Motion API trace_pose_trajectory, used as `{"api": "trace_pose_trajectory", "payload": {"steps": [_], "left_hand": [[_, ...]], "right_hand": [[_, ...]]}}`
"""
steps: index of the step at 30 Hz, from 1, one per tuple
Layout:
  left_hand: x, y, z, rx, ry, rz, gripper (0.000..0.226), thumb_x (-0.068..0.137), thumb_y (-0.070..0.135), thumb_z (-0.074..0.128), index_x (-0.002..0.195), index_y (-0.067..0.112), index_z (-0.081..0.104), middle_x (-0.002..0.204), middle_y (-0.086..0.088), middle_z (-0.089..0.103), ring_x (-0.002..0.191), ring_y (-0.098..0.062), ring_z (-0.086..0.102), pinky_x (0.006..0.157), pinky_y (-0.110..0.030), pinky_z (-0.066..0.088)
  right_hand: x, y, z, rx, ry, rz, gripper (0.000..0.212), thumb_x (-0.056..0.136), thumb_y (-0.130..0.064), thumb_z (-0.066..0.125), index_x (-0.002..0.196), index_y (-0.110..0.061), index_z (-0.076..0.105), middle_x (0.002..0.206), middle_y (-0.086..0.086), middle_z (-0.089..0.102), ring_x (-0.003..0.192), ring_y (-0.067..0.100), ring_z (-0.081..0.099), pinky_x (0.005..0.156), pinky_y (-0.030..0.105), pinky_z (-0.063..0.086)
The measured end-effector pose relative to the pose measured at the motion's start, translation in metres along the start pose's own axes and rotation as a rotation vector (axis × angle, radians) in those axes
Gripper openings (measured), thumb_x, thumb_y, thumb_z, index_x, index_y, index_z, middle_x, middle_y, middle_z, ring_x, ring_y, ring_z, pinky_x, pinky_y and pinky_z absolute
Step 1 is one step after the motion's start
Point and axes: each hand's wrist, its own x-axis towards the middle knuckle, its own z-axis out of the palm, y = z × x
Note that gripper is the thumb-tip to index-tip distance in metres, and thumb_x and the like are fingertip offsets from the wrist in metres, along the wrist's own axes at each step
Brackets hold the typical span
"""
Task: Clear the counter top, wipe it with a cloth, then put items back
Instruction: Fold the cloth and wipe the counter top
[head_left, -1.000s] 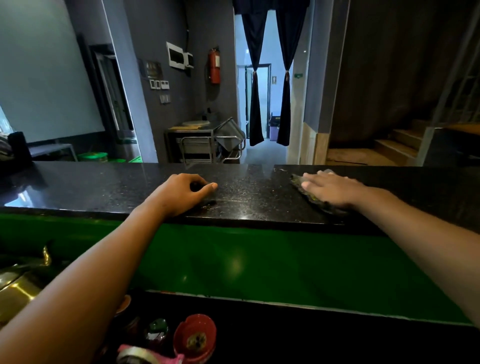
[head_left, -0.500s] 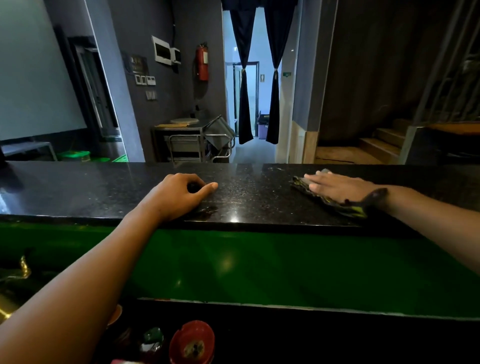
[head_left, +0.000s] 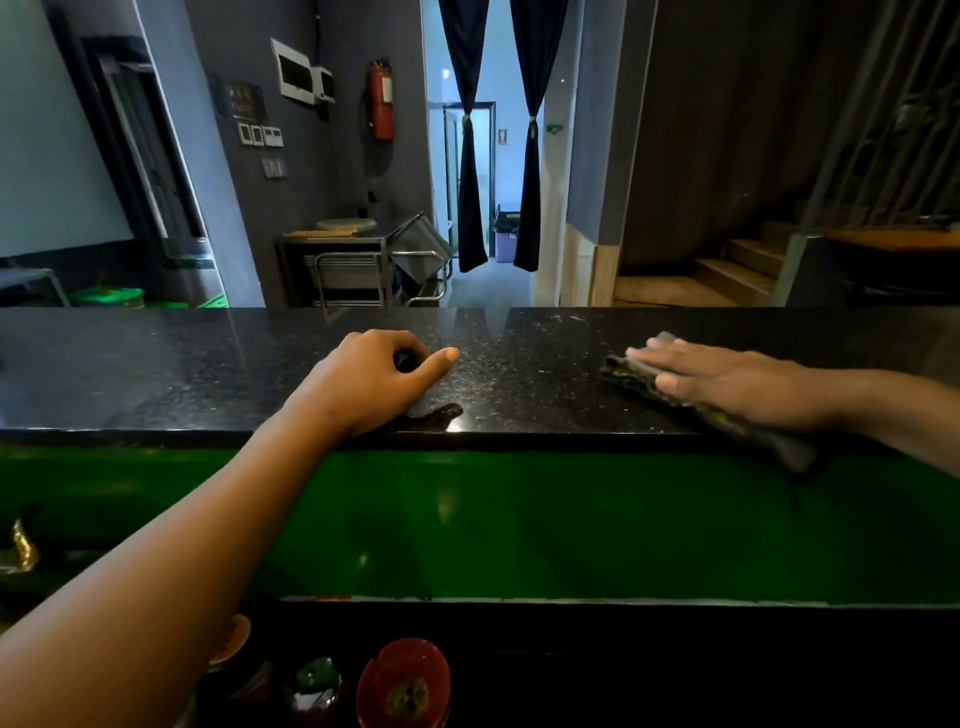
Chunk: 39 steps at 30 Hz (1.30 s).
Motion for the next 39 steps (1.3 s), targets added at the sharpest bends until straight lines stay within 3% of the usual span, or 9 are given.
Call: {"api": "trace_pose_trajectory", "payload": {"steps": [4,6,8,13,20,23,27,34,39], "left_hand": [[0.000,0.000,0.001,0.005,0.026,0.006,0.063,0.075,0.081,0.041,0.098,0.031,0.070,0.092,0.010,0.069,0.087,-0.007,0.062,0.082,-0.035,0.053],[0.000,0.001,0.002,0.015,0.036,0.004,0.059,0.077,0.080,0.042,0.096,0.032,0.069,0.091,0.010,0.069,0.086,-0.007,0.063,0.082,-0.036,0.054],[0.000,0.001,0.002,0.020,0.037,0.006,0.057,0.078,0.080,0.042,0.095,0.032,0.069,0.090,0.011,0.068,0.085,-0.008,0.063,0.082,-0.039,0.055],[-0.001,0.002,0.003,0.029,0.037,0.015,0.057,0.078,0.080,0.040,0.095,0.034,0.068,0.092,0.014,0.067,0.086,-0.004,0.061,0.081,-0.038,0.055],[-0.001,0.003,0.001,0.024,0.038,0.007,0.057,0.078,0.080,0.041,0.095,0.034,0.069,0.094,0.013,0.068,0.089,-0.007,0.062,0.083,-0.040,0.055],[-0.002,0.002,0.001,0.029,0.043,-0.005,0.057,0.077,0.080,0.042,0.094,0.033,0.069,0.094,0.011,0.068,0.090,-0.010,0.063,0.084,-0.041,0.055],[-0.003,0.005,0.000,0.039,0.042,-0.012,0.057,0.079,0.080,0.042,0.095,0.032,0.069,0.093,0.009,0.068,0.087,-0.010,0.063,0.081,-0.040,0.055],[-0.003,0.004,0.000,0.031,0.051,-0.013,0.058,0.078,0.081,0.041,0.092,0.032,0.069,0.090,0.012,0.068,0.085,-0.006,0.062,0.081,-0.039,0.055],[-0.003,0.004,0.000,0.005,0.065,-0.001,0.057,0.078,0.079,0.042,0.091,0.031,0.069,0.087,0.012,0.068,0.082,-0.002,0.062,0.079,-0.038,0.056]], "right_hand": [[0.062,0.036,-0.016,-0.037,-0.018,0.170,0.104,0.067,-0.092,0.011,0.153,-0.032,0.012,0.162,-0.006,0.004,0.148,0.012,-0.006,0.117,0.037,-0.005],[0.084,0.032,-0.019,-0.033,-0.021,0.221,0.073,0.093,-0.065,0.014,0.154,-0.026,0.010,0.162,-0.004,0.002,0.148,0.016,-0.008,0.116,0.035,-0.005],[0.108,0.028,-0.023,-0.001,0.020,0.270,0.056,0.102,-0.047,0.016,0.154,-0.026,0.010,0.162,0.000,0.002,0.149,0.020,-0.008,0.116,0.035,-0.005],[0.158,0.014,-0.024,0.017,0.011,0.257,0.055,0.101,-0.053,0.017,0.153,-0.033,0.015,0.162,0.003,0.007,0.149,0.025,0.000,0.119,0.050,-0.001],[0.129,-0.008,-0.006,0.102,-0.064,-0.090,0.061,0.094,-0.066,0.020,0.150,-0.045,0.013,0.159,-0.018,0.006,0.145,0.008,0.005,0.119,0.042,0.000],[0.093,0.001,-0.009,0.228,-0.043,-0.066,0.045,0.095,-0.058,0.026,0.139,-0.052,0.033,0.148,-0.015,0.034,0.135,0.013,0.034,0.113,0.035,0.022],[0.102,0.017,-0.019,0.267,0.171,0.119,0.040,0.102,-0.042,0.033,0.124,-0.023,0.061,0.129,0.004,0.058,0.118,0.021,0.052,0.095,0.029,0.033],[0.126,-0.040,-0.014,0.187,0.101,0.102,0.048,0.104,-0.042,0.025,0.137,-0.017,0.049,0.141,0.015,0.048,0.117,0.022,0.046,0.102,0.035,0.031],[0.074,-0.049,0.000,0.136,-0.062,-0.191,0.041,0.097,-0.051,0.022,0.138,-0.053,0.019,0.144,-0.025,0.016,0.133,-0.001,0.019,0.113,0.027,0.011]]}}
